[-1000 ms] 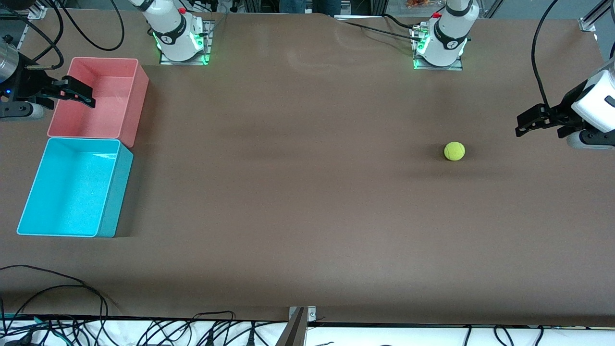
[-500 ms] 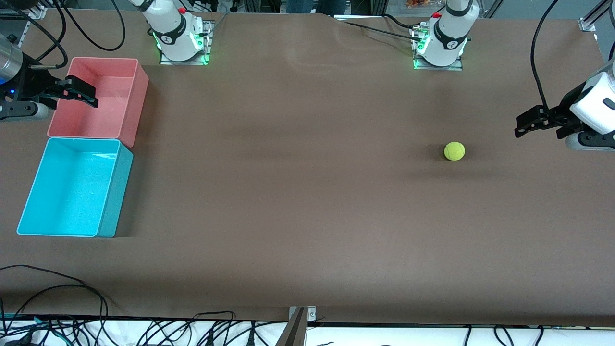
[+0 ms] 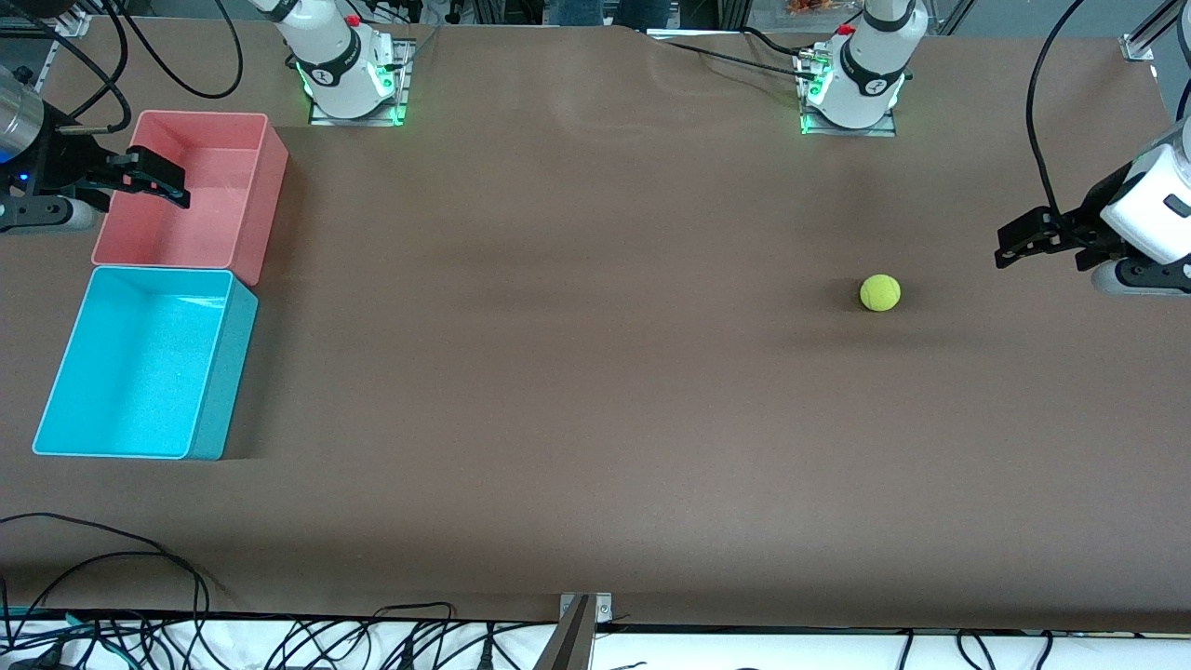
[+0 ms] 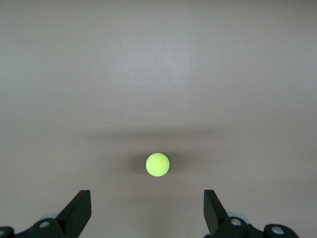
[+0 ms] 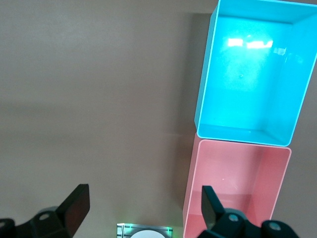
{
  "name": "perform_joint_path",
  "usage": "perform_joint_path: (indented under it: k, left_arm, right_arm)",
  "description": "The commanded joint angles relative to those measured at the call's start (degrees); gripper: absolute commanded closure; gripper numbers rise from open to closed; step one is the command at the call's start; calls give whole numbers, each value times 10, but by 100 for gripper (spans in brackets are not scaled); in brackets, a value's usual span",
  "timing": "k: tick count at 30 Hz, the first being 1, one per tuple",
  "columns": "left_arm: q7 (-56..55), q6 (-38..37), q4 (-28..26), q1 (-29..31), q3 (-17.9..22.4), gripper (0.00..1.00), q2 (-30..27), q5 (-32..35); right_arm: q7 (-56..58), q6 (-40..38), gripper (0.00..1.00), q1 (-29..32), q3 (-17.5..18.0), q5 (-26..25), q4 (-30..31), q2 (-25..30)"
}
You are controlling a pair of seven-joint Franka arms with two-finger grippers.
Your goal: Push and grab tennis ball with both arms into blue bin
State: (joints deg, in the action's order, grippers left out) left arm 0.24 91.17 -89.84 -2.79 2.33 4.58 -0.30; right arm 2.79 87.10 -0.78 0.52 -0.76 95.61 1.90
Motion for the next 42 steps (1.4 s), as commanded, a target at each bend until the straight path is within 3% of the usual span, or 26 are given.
perform_joint_path:
  k: [1, 13, 17, 19, 23, 38, 42]
  left_arm:
    - [-2, 0, 14, 3, 0, 0, 10, -7]
    - [-23, 0, 14, 6, 0, 1, 8, -1]
    - [-39, -1, 14, 6, 0, 39, 5, -1]
    - [-41, -3, 14, 6, 0, 69, 5, -1]
    - [-41, -5, 14, 6, -1, 99, 4, -2]
    - [-45, -27, 14, 16, 2, 100, -4, -2]
    - [-123, -30, 13, 17, 2, 100, -3, -1]
  right_arm:
    - [-3, -10, 0, 0, 1, 1, -5, 4]
    - [-3, -10, 0, 0, 1, 1, -5, 4]
    - [-3, -10, 0, 0, 1, 1, -5, 5]
    - [-3, -10, 0, 0, 1, 1, -5, 5]
    - [-3, -10, 0, 0, 1, 1, -5, 5]
    - [-3, -10, 0, 0, 1, 1, -5, 4]
    - [-3, -10, 0, 0, 1, 1, -5, 4]
